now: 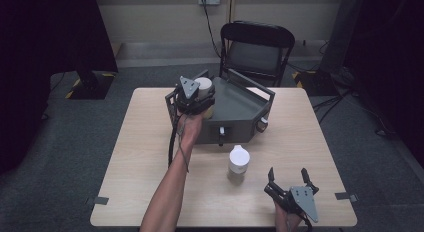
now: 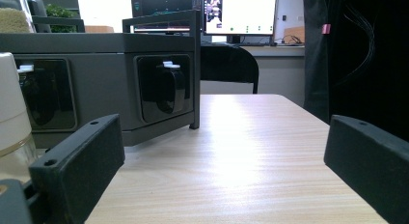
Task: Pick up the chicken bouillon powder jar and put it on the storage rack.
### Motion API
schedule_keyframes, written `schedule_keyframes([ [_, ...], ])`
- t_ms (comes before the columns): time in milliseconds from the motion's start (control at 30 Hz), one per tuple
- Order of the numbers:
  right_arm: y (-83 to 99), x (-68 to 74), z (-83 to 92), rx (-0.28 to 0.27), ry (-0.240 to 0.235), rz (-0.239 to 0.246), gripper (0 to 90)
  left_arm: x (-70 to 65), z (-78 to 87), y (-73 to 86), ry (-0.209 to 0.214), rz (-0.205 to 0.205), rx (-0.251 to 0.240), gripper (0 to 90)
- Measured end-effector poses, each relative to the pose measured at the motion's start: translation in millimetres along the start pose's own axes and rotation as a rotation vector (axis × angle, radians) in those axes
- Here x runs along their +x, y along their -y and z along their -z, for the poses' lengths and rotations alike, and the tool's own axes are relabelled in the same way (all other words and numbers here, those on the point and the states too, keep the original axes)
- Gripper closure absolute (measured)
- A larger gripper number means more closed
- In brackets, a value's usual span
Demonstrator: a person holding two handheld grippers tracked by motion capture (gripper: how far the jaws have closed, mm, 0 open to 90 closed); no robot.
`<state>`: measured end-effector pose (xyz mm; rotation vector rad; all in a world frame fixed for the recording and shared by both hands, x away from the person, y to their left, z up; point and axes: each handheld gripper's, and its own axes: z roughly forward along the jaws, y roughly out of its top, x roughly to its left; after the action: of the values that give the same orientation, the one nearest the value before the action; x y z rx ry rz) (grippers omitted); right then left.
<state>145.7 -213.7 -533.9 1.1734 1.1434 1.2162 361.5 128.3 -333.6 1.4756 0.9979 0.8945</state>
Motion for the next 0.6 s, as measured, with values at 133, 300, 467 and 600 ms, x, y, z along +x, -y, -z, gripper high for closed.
schedule_keyframes([
  [133,0.0,0.2,0.0,0.000,0.001,0.000,0.0,-0.3,0.9,4.4,-0.005,0.002,-0.015,34.0],
  [300,0.0,0.1,0.0,0.000,0.001,0.000,0.0,-0.3,0.3,5.5,-0.005,-0.001,-0.018,34.0],
  [467,0.0,0.2,0.0,0.000,0.001,0.000,0.0,-0.7,0.5,2.2,-0.007,0.009,-0.004,33.9],
  [600,0.0,0.2,0.0,0.000,0.001,0.000,0.0,0.3,-0.1,-0.5,-0.002,0.007,0.006,33.7],
])
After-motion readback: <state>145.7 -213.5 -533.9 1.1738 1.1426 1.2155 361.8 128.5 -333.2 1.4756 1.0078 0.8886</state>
